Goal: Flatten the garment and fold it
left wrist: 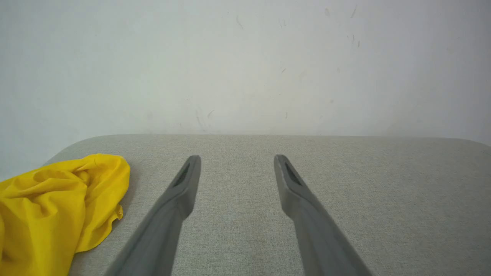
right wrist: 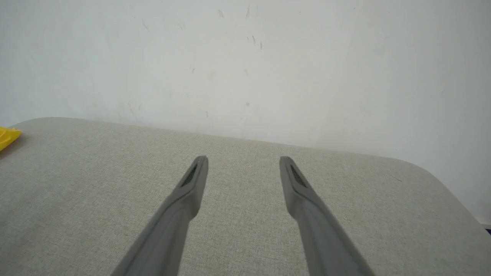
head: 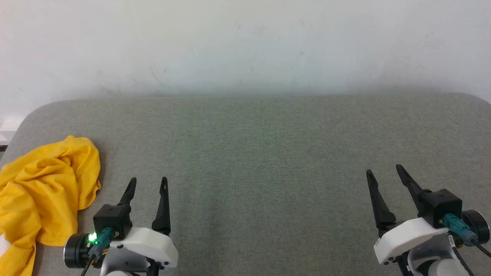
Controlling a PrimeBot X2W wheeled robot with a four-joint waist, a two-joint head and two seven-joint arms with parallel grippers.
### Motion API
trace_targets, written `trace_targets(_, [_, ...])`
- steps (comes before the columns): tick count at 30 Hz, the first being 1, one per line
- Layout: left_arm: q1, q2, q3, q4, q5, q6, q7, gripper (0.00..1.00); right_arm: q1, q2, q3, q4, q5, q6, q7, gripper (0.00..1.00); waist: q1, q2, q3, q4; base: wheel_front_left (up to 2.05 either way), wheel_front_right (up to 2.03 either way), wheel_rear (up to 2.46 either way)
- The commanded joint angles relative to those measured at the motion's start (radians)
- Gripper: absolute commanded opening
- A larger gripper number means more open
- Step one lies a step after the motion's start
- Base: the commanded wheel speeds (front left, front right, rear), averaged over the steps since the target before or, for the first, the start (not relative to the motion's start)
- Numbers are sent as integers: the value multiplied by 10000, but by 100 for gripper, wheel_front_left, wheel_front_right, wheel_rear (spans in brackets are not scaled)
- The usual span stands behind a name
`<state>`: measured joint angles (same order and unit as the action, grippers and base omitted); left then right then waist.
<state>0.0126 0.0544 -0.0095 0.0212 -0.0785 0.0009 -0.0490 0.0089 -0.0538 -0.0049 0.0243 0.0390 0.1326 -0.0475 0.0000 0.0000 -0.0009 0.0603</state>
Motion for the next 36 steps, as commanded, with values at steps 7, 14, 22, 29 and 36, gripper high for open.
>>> trace_targets(7, [-77, -12, 122, 13, -270, 22, -246, 100, 23, 11, 22, 43, 141, -5, -166, 100, 0, 0, -78, 625, 0, 0, 0])
trace_targets(14, [-32, -14, 323, 45, -395, -19, -393, 100, 53, 13, 141, 54, 194, -6, -233, 100, 0, 0, -148, 1196, 0, 0, 0])
trace_targets(22, [73, -16, 539, 120, -473, -89, -539, 100, 79, 15, 304, 119, 298, -7, -341, 100, 0, 0, -278, 1746, 0, 0, 0])
trace_targets(29, [116, -19, 625, 167, -641, -129, -685, 100, 140, 17, 447, 170, 372, -9, -422, 100, 0, 0, -341, 2337, 0, 0, 0])
trace_targets(36, [101, -21, 619, 234, -937, -95, -832, 100, 133, 19, 559, 113, 278, -10, -420, 100, 0, 0, -272, 2895, 0, 0, 0])
